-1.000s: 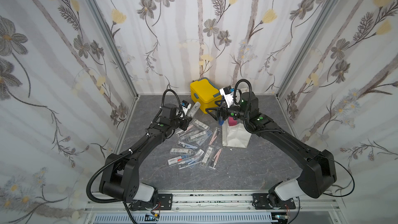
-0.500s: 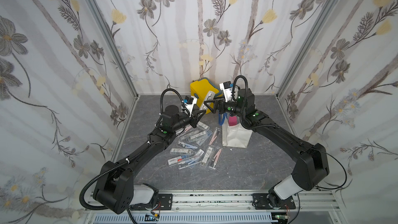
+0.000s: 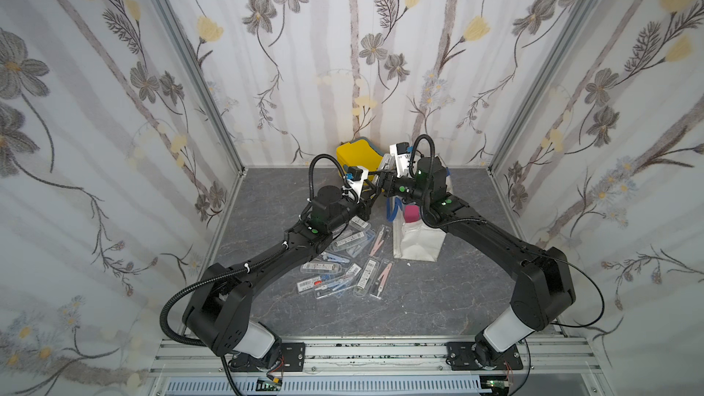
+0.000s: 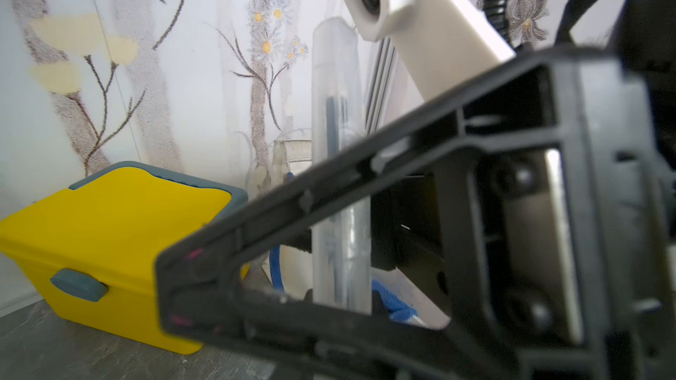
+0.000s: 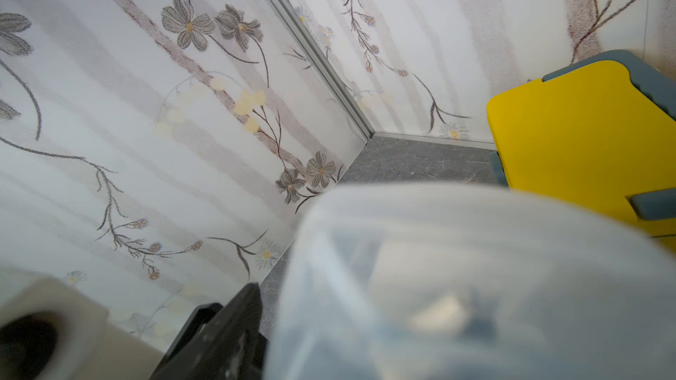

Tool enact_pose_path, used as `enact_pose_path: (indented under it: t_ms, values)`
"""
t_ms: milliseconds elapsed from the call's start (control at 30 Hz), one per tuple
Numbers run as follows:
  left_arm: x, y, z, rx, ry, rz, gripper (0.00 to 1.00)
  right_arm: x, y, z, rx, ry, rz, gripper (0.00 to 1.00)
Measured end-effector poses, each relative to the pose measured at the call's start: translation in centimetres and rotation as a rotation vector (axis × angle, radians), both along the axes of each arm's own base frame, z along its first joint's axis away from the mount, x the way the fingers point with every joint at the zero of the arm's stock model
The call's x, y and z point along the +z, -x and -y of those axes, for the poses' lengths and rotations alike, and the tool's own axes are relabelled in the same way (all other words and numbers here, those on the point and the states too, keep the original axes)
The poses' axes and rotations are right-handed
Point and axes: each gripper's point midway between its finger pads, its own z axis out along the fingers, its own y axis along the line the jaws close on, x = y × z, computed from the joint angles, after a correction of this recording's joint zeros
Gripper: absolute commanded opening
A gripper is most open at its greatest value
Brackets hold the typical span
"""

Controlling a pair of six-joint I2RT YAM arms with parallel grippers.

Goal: Put the compass set into the canvas bag
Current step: Pick up the compass set at the center of the board, then place the compass set in the canvas bag.

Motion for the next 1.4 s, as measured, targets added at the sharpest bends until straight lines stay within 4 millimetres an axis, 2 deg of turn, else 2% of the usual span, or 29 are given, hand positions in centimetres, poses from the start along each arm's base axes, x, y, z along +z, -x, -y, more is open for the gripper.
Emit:
enact_pose_path:
  t_ms: [300, 500, 567, 633, 667, 733, 800, 967, 1067, 1233, 1400]
  values:
    - [0.0, -0.8, 1.1, 0.028, 0.001, 0.015, 0.05, -0.2, -1.0, 1.4, -0.068, -0.006, -0.023, 0.45]
    - [-0.1, -1.0, 1.6, 0.020, -0.002, 0.018, 0.14, -0.3, -1.4, 2.1, -0.077, -0.014, -0.027, 0.41]
    - [-0.1, -1.1, 1.7, 0.017, -0.002, 0.018, 0.26, -0.2, -1.4, 2.2, -0.079, -0.016, -0.023, 0.40]
    - [0.1, -1.0, 1.9, 0.008, 0.002, 0.021, 0.46, 0.1, -1.1, 2.5, -0.081, -0.017, -0.019, 0.40]
    - [0.2, -1.0, 1.9, 0.008, 0.006, 0.025, 0.53, 0.4, -1.0, 2.7, -0.083, -0.021, -0.012, 0.40]
    - [0.4, -1.1, 1.8, 0.014, 0.014, 0.028, 0.74, 1.0, -0.9, 2.8, -0.084, -0.025, 0.007, 0.40]
    - [0.6, -1.2, 1.7, 0.020, 0.017, 0.034, 0.99, 1.0, -1.1, 3.0, -0.089, -0.026, 0.009, 0.40]
    - [0.5, -1.0, 1.1, 0.036, 0.009, 0.034, 1.00, 1.2, -1.5, 4.0, -0.102, -0.027, 0.009, 0.40]
    - [0.8, 0.0, 0.2, 0.048, 0.005, 0.054, 1.00, 1.7, -2.1, 5.9, -0.137, -0.024, 0.017, 0.40]
    - [0.8, 1.2, -2.7, 0.119, 0.000, 0.079, 1.00, 2.7, -3.3, 10.1, -0.244, 0.013, 0.051, 0.41]
    - [1.6, 1.3, -6.5, 0.252, 0.000, 0.107, 1.00, 0.7, -4.0, 12.2, -0.314, 0.127, 0.024, 0.41]
